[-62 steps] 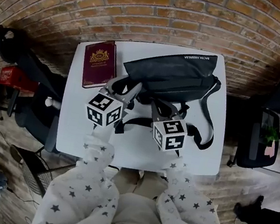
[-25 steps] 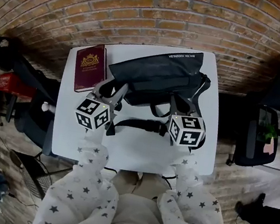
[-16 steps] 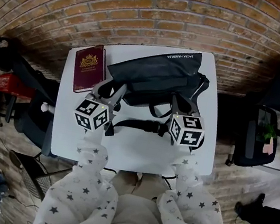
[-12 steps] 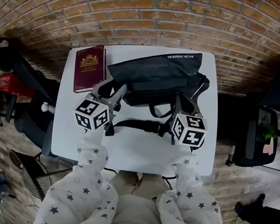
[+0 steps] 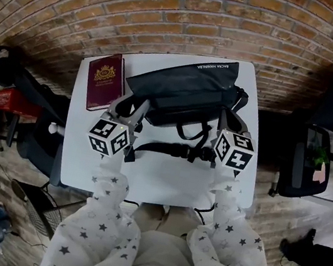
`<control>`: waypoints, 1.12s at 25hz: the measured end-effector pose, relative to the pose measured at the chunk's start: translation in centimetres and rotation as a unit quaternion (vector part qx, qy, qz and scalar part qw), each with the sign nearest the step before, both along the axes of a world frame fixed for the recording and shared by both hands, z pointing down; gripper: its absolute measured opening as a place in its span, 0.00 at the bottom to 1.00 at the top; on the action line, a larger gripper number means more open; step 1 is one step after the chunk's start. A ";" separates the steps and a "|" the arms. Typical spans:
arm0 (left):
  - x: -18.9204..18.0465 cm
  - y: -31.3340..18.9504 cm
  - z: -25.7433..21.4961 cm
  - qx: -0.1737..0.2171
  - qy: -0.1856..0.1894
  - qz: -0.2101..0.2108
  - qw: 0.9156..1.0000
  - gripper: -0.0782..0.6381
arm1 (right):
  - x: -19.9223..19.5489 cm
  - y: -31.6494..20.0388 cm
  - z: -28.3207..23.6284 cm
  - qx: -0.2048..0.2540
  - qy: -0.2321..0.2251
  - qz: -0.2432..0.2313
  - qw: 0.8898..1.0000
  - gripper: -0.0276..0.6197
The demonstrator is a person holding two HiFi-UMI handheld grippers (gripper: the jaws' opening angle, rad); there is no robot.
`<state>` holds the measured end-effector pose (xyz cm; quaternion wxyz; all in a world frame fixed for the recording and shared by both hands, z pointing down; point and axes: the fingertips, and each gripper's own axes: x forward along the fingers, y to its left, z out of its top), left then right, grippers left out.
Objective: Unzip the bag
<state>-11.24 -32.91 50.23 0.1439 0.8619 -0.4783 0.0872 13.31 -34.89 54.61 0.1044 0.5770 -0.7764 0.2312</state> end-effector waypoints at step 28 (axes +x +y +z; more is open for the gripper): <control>-0.1 0.0 0.1 0.000 0.007 -0.018 1.000 0.31 | 4.8 -1.2 0.3 -0.006 -0.009 0.066 0.998 0.07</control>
